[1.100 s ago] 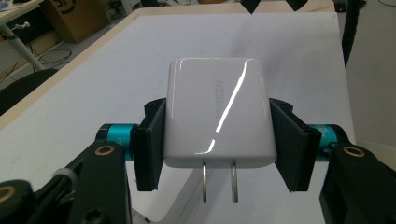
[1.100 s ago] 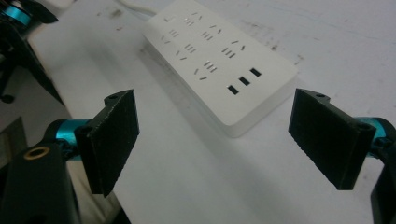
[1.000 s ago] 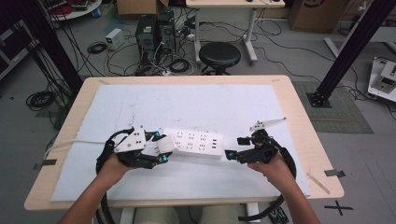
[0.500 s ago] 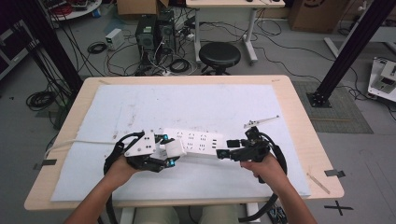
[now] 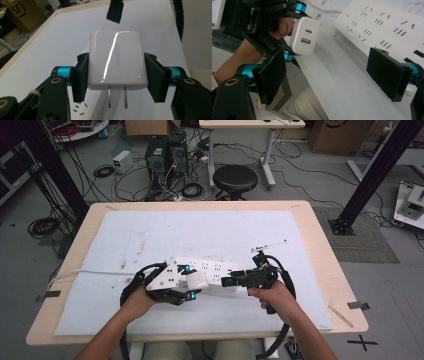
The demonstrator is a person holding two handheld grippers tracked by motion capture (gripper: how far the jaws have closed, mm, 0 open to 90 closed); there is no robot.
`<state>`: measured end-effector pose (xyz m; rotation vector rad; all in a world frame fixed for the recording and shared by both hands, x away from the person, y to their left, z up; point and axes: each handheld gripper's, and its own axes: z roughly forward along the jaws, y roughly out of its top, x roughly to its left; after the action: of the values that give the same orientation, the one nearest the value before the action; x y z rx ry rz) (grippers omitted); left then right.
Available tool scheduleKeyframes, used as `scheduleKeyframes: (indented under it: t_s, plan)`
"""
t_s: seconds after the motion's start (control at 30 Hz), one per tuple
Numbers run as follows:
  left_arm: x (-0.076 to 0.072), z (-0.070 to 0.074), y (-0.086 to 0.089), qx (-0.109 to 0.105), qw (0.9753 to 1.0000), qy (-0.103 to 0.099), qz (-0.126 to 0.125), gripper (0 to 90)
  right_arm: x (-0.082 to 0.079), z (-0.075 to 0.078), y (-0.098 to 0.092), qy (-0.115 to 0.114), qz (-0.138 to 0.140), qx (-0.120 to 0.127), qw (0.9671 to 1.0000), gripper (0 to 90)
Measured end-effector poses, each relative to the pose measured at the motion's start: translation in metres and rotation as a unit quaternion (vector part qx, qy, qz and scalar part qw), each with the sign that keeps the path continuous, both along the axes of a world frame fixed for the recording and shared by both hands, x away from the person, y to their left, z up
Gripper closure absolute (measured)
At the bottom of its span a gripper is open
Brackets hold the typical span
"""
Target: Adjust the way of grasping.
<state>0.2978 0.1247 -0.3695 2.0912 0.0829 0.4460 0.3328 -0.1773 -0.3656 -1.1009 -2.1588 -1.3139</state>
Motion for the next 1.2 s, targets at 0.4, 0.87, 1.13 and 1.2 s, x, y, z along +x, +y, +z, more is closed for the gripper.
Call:
scheduleKeyframes:
  t_s: [0.4, 0.87, 1.13, 1.2]
  plan:
    - [0.002, 0.000, -0.013, -0.004, 0.9999, -0.008, -0.014, 42.5, 0.010, 0.000, 0.025, 0.025, 0.025, -0.013, 0.9993, 18.0]
    - [0.002, -0.003, -0.016, -0.006, 0.9998, -0.005, -0.017, 42.5, 0.016, -0.006, 0.036, 0.046, 0.034, -0.003, 0.9984, 26.3]
    - [0.001, -0.004, -0.020, -0.006, 0.9997, -0.005, -0.024, 42.5, 0.017, -0.013, 0.045, 0.067, 0.048, 0.002, 0.9966, 32.7]
    - [0.001, -0.004, -0.021, -0.005, 0.9997, -0.005, -0.024, 42.5, 0.018, -0.014, 0.046, 0.072, 0.051, 0.000, 0.9961, 35.0]
